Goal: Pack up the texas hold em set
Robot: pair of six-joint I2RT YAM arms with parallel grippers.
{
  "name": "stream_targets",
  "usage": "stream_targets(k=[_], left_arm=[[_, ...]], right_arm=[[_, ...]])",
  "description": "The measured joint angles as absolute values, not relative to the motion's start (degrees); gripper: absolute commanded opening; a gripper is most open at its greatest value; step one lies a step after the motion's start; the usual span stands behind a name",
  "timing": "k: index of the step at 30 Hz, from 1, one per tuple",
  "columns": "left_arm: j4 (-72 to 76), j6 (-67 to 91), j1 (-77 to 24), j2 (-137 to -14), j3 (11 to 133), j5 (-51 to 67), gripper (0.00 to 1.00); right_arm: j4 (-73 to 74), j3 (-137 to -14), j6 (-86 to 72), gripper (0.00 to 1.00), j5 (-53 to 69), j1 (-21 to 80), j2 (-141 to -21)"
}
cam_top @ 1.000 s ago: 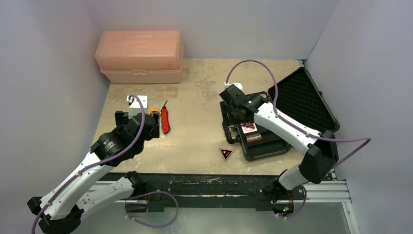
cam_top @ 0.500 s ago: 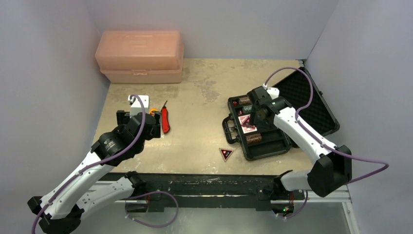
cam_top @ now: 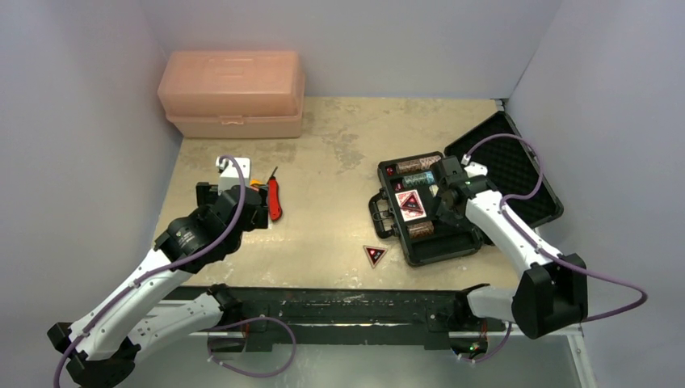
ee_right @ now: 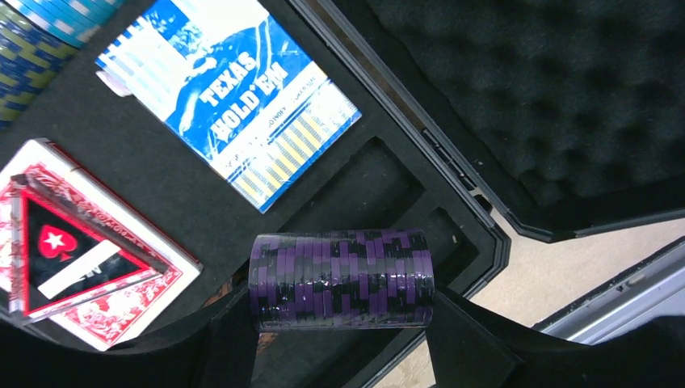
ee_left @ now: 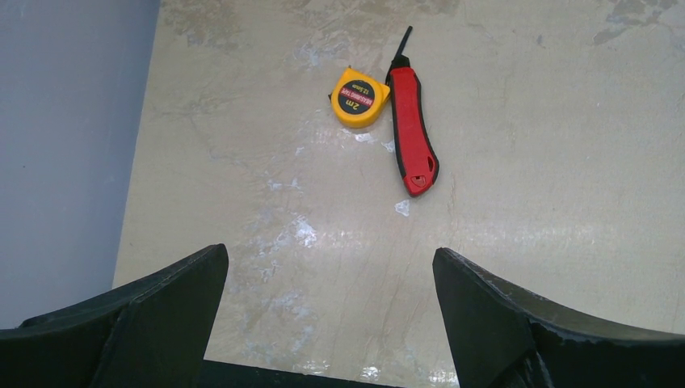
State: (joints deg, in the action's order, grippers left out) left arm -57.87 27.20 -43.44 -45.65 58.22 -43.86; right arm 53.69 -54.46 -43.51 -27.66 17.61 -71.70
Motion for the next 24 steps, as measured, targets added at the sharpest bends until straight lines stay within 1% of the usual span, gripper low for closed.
stream_targets(k=[6,8,12,24], left_arm=[[-57.89,27.2,-43.44,-45.87,58.22,-43.86,0.98],[-57.89,27.2,-43.44,-45.93,58.22,-43.86,0.98],[-57.87,27.2,-43.44,-46.19,58.22,-43.88,0.98],[-57.89,27.18,-43.44,-46.85,58.22,-44.29,0.98]], right_arm=[[50.65,-52.42,-42.81,0.14,-26.22,17.61,-75.22],[50.22,-52.36,-42.15,0.11,-25.89,17.61,-75.77],[49.56,-52.36,-39.29,0.08,-24.88,17.32,-76.12],[49.78,-54.74,-30.68,0.08,-21.15,16.53,-79.88]])
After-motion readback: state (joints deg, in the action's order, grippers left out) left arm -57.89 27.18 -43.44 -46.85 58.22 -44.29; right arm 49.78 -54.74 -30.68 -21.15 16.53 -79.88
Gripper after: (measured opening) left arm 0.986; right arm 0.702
